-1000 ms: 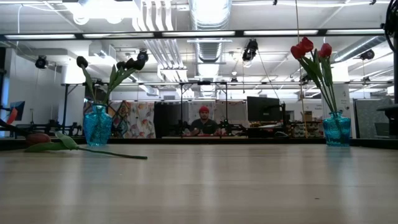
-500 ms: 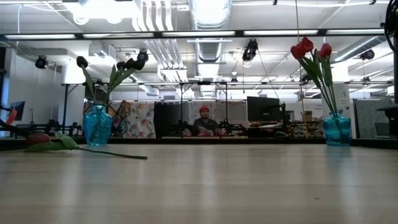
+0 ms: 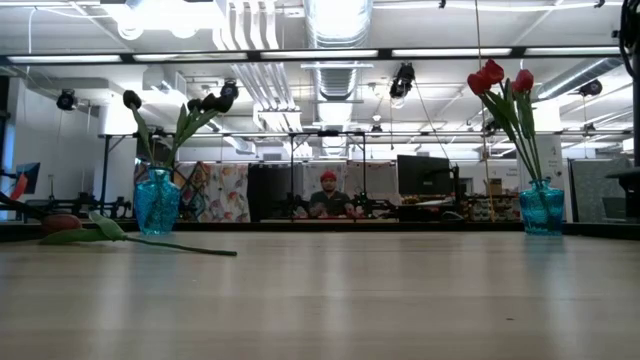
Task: Sort flowers into vase by color
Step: Put the dark red tulip into the green vase
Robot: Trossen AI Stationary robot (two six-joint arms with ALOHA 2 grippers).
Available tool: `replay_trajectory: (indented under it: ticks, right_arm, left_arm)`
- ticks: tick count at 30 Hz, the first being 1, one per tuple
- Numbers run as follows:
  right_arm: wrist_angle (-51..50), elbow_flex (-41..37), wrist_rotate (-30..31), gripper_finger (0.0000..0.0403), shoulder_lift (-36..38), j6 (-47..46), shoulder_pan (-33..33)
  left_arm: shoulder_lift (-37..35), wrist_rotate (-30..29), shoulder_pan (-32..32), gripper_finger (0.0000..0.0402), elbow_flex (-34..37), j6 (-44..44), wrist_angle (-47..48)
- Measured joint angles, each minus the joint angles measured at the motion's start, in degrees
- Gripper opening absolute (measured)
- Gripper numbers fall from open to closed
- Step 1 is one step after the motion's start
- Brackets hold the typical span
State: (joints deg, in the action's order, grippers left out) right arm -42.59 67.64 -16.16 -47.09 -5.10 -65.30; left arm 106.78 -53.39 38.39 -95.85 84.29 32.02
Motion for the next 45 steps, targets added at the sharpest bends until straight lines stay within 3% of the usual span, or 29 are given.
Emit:
replay_trajectory:
  ticks: [11, 20, 30, 35, 40, 45]
  right_arm:
    - [-0.6, -4.1, 2.7, 0.0164, -1.8, -7.5, 0.0]
    - [-1.2, -0.9, 2.7, 0.0180, -1.8, -13.2, 0.0]
    - [-13.6, 3.7, 3.2, 0.0174, -1.8, -18.9, -0.1]
    - [-21.9, 8.8, 9.4, 0.0174, -1.8, -23.7, -0.1]
    - [-27.8, 15.2, 14.6, 0.0174, -2.0, -30.5, -0.1]
    - [-31.0, 22.0, 18.1, 0.0174, -3.3, -34.6, -0.1]
  left_arm:
    - [0.0, 0.0, 0.0, 0.0111, 0.0, -0.5, 0.3]
    - [0.0, 0.5, 0.0, 0.0111, 0.0, -2.4, 0.3]
    - [0.0, 0.2, -0.7, 0.0111, 0.0, -2.7, 2.0]
    - [0.7, -0.5, -4.1, 0.0111, 0.0, -2.1, 3.5]
    - [3.0, 4.1, -10.3, 0.0111, 0.0, 7.9, 14.1]
    - [5.8, 18.9, -17.2, 0.0117, 0.0, 26.1, 29.9]
